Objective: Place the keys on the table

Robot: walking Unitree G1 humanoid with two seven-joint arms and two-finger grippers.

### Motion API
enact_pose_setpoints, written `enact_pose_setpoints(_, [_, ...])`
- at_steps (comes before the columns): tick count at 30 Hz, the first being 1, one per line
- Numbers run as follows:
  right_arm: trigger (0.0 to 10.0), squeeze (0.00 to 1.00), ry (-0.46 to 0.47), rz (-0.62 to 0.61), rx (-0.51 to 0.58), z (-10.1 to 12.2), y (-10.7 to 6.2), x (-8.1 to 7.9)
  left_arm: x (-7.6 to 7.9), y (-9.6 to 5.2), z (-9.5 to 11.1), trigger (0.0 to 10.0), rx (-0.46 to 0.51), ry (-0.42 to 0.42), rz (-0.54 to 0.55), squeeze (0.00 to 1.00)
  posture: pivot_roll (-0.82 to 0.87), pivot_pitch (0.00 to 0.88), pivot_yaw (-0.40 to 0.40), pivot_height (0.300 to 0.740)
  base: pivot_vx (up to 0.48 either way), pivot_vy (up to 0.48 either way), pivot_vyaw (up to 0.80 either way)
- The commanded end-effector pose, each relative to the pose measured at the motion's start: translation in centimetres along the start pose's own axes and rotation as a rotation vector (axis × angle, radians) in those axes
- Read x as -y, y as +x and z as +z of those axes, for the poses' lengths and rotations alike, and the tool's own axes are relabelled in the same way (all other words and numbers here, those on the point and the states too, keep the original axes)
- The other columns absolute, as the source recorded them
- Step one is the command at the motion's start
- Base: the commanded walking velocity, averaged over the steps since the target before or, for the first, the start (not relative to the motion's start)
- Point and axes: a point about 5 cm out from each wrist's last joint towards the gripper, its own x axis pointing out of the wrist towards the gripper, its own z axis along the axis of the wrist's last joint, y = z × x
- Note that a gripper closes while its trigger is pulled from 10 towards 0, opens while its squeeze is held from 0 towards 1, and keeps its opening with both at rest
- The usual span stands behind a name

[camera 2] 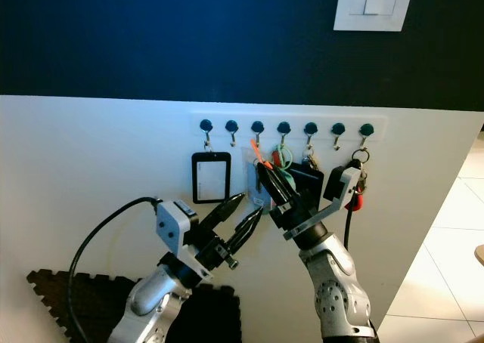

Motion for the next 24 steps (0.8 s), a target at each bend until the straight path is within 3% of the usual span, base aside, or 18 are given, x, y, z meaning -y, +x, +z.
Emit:
enact_pose_setpoints(1, [10.0,0.0,-0.003,0.027,0.02,0.5,0.4,-0.4,0.0,-0.2,-0.1,10.0,-0.024,0.016,-0.012,0.0,0.01,0.046,-0.005,0.74,0.0,0.0,0.0])
enact_pose_setpoints(11, [10.0,0.0,0.002,0.066,0.027,0.8,0.9,-1.0,0.0,-0.2,-0.2,10.0,-0.025,0.016,-0.011,0.0,0.01,0.045,-0.007,0.74,0.0,0.0,0.0])
enact_pose_setpoints(24, [10.0,0.0,-0.066,0.069,0.018,1.6,0.9,-1.2,0.0,-0.2,-0.2,10.0,-0.026,0.014,-0.013,0.0,0.01,0.047,-0.005,0.74,0.0,0.0,0.0])
